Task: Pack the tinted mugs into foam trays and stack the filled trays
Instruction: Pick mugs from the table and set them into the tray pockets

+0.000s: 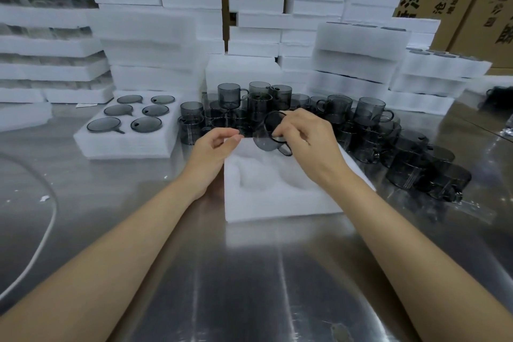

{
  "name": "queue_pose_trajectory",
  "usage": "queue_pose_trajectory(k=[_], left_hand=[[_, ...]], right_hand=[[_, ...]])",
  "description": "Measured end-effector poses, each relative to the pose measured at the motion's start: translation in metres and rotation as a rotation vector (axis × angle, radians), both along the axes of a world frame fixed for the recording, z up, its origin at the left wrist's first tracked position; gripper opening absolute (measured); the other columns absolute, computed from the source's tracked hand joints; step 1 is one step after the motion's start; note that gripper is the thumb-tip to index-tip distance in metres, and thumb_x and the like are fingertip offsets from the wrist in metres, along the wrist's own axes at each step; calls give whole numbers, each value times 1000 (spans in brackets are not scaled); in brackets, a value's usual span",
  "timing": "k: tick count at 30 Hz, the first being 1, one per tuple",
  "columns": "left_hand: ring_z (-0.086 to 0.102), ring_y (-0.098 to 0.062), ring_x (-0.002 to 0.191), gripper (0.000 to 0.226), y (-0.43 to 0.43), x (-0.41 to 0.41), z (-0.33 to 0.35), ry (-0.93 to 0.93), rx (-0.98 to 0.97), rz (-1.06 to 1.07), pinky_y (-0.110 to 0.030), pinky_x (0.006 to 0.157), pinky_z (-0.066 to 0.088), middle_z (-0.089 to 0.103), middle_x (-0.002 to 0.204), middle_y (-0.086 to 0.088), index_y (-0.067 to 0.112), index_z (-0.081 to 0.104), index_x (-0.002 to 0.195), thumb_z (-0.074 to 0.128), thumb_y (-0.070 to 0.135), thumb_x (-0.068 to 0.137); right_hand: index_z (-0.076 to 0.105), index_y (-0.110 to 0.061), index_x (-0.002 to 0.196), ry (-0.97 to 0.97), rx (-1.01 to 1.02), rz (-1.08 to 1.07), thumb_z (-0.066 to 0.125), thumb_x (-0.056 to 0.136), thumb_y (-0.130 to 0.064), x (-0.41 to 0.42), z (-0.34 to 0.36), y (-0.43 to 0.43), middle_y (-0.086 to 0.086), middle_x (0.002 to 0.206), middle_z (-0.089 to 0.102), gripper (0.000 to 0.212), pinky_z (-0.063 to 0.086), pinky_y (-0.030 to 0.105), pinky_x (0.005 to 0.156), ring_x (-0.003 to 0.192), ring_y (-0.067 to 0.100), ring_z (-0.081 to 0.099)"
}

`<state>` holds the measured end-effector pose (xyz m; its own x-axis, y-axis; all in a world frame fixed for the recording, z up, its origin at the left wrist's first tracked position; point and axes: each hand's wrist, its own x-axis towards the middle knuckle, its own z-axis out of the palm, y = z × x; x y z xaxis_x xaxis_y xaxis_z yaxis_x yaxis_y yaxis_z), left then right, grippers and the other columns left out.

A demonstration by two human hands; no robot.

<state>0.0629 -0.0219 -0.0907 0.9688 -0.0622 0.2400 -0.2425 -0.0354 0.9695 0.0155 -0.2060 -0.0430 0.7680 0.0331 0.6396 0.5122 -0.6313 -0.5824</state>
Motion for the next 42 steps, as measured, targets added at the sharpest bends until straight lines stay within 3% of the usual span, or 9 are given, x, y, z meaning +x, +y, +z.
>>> queue_pose_trajectory(k=[3, 7, 11, 15, 19, 27, 34, 37, 42], left_hand=[[66, -7, 96, 8, 0, 1, -1, -11, -1, -9, -22, 86, 50, 72, 105, 3, 25, 68, 100, 65, 25, 92], [64, 2, 88, 6, 1, 3, -2, -33, 16, 3, -10, 76, 48, 72, 90, 16, 29, 69, 95, 65, 26, 92], [62, 11, 80, 7, 1, 3, -1, -47, 37, 2, -4, 68, 44, 71, 85, 22, 29, 69, 95, 62, 26, 93], [57, 18, 86, 17, 0, 3, 0, -90, 111, 12, 2, 72, 38, 67, 101, 19, 26, 68, 103, 52, 29, 99], [59, 3, 93, 35, -1, 2, 0, -99, 129, -6, -12, 85, 42, 69, 104, 5, 15, 68, 107, 41, 36, 103], [67, -16, 101, 43, 0, -2, 5, 8, -1, -123, -30, 87, 50, 73, 104, 1, 20, 72, 100, 41, 50, 100], [66, -21, 104, 47, 3, -5, 5, 1, 50, -178, -42, 100, 45, 72, 104, -3, 22, 71, 95, 50, 63, 86], [61, -14, 97, 28, 2, -5, 4, -15, 73, -174, -41, 100, 41, 67, 93, 3, 31, 68, 82, 53, 55, 86], [59, 6, 97, 26, -1, -6, 6, -71, 59, -152, -14, 86, 42, 67, 104, 13, 23, 64, 108, 47, 8, 94]], right_hand=[[73, -9, 79, 45, -35, 33, 68, 85, -17, -1, -1, 2, 1, 87, 62, 12, 45, 23, 93, 110, 13, 59], [71, -4, 105, 46, -184, 100, 52, 81, -16, -3, -2, 4, -4, 104, 60, 33, 30, 9, 104, 127, 6, 42], [68, -4, 97, -14, -223, 124, 58, 83, 1, -3, 0, 3, 4, 98, 65, 18, 42, 34, 103, 114, 22, 57], [68, -4, 98, -160, -214, 84, 62, 89, -5, -3, -1, 9, 2, 88, 63, 10, 46, 20, 86, 92, 18, 59], [70, -5, 103, -94, -312, 89, 62, 90, -5, -3, -4, 22, -2, 94, 60, 16, 33, 3, 83, 87, 6, 50], [69, -6, 96, 14, -318, 53, 67, 89, -17, -4, -8, 24, 8, 143, 43, 13, 31, 21, 100, 126, 19, 49], [65, -11, 76, 139, -217, 48, 69, 87, -25, 1, -4, 20, 5, 79, 66, 18, 49, 41, 79, 86, 23, 61], [68, -8, 84, 125, -328, 63, 65, 90, -22, 3, -6, 19, 6, 86, 65, 16, 47, 40, 84, 89, 24, 60], [64, -22, 126, 208, -567, 121, 51, 99, -27, 2, -5, 19, 9, 132, 57, 30, 34, 25, 98, 129, 21, 45]])
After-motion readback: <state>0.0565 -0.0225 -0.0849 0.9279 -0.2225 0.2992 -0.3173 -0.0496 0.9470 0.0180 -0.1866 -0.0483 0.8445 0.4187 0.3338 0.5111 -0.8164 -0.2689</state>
